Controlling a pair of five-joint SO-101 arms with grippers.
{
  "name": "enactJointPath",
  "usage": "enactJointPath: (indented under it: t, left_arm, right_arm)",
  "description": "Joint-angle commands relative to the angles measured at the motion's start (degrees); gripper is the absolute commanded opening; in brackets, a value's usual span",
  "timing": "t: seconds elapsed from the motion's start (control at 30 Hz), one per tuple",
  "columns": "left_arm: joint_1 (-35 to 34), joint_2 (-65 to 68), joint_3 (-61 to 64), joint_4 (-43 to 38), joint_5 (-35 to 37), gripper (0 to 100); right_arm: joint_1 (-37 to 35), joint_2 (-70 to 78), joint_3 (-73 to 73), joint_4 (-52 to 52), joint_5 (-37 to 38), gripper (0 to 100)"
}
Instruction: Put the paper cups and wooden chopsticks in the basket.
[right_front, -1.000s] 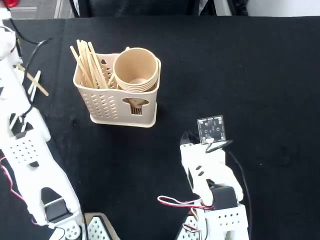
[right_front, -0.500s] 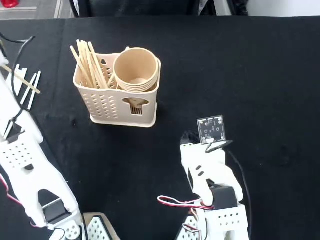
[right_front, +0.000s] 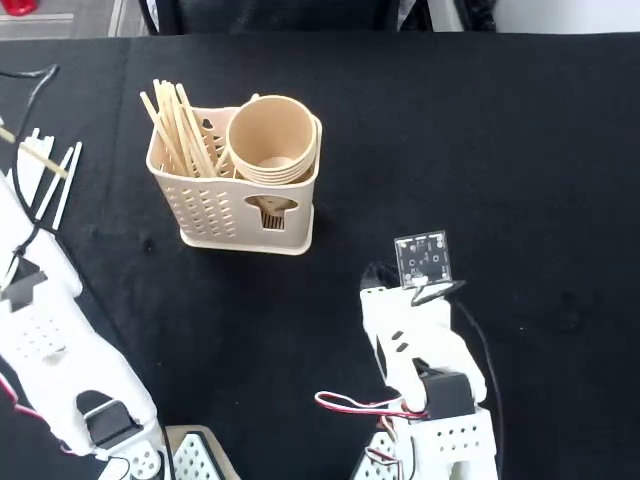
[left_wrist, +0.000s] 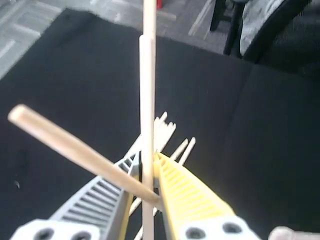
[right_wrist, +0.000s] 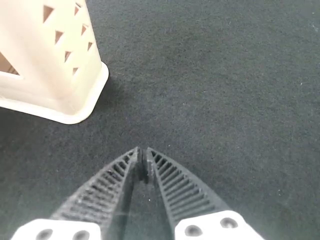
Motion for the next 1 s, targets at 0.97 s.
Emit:
enactJointPath:
  t: [0.97]
  left_arm:
    - [5.8,-75.4,130.3,-97.5,0.5,3]
  right_arm:
    - [0.7,-0.7,0.0,0.1,0.6,1.4]
